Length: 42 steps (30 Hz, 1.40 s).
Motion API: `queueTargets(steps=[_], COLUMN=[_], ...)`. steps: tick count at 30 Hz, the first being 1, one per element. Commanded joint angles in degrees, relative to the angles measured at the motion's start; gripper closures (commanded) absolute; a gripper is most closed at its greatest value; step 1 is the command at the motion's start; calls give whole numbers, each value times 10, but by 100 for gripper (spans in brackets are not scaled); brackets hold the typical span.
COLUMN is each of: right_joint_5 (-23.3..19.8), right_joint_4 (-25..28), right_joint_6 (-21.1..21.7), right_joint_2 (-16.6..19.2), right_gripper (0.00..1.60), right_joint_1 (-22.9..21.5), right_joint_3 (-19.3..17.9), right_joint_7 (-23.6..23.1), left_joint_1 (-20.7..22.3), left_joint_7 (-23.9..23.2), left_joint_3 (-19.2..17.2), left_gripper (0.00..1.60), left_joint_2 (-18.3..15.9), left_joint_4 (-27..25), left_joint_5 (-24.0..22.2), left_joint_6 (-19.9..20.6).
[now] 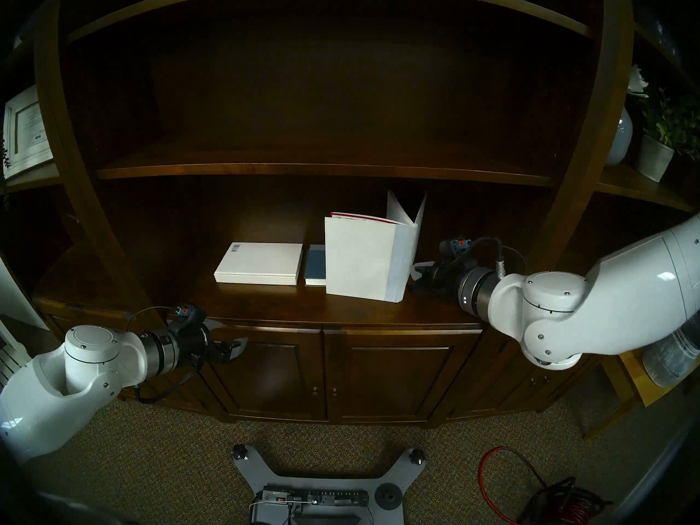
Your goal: Close the books and align them horizontally on the shelf
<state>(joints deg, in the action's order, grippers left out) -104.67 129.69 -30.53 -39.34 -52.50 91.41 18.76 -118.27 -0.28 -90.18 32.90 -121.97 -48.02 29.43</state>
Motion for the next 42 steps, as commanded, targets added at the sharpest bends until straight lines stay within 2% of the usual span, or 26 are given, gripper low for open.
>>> queueTargets(steps=[1, 7, 16, 19, 20, 21, 23, 30, 35, 38, 39, 42], right_joint_5=[13, -6, -53, -64, -73, -79, -90, -139, -175, -192, -204, -214], right_joint_4=[28, 27, -39, -57, -70, -74, -91, -160, -197, -232, -229, -261], right_joint_6=[-12, 29, 98, 105, 114, 112, 120, 143, 153, 158, 158, 170], right_joint_2=[16, 13, -19, -43, -50, -64, -77, -127, -161, -171, -181, -182], right_gripper=[93, 82, 84, 85, 87, 90, 93, 93, 94, 97, 99, 102], right_joint_1=[-62, -93, -40, -28, -11, -13, 9, 82, 114, 155, 146, 181], right_joint_3=[2, 5, -98, -115, -137, -133, -159, -230, -244, -265, -255, -276], right_joint_7=[-66, -132, -221, -242, -248, -257, -263, -293, -320, -342, -345, -367], left_joint_1=[9, 9, 9, 9, 9, 9, 9, 9, 9, 9, 9, 9], left_joint_7=[0, 0, 0, 0, 0, 0, 0, 0, 0, 0, 0, 0], left_joint_3=[-8, -8, -8, -7, -7, -7, -7, -7, -8, -8, -8, -8], left_gripper=[0, 0, 0, 0, 0, 0, 0, 0, 0, 0, 0, 0], left_joint_2=[0, 0, 0, 0, 0, 0, 0, 0, 0, 0, 0, 0], left_joint_4=[-8, -9, -8, -8, -8, -8, -8, -8, -8, -9, -9, -9], left_joint_5=[0, 0, 0, 0, 0, 0, 0, 0, 0, 0, 0, 0], left_joint_6=[-5, -5, -5, -5, -5, -5, -5, -5, -5, -5, -5, -5])
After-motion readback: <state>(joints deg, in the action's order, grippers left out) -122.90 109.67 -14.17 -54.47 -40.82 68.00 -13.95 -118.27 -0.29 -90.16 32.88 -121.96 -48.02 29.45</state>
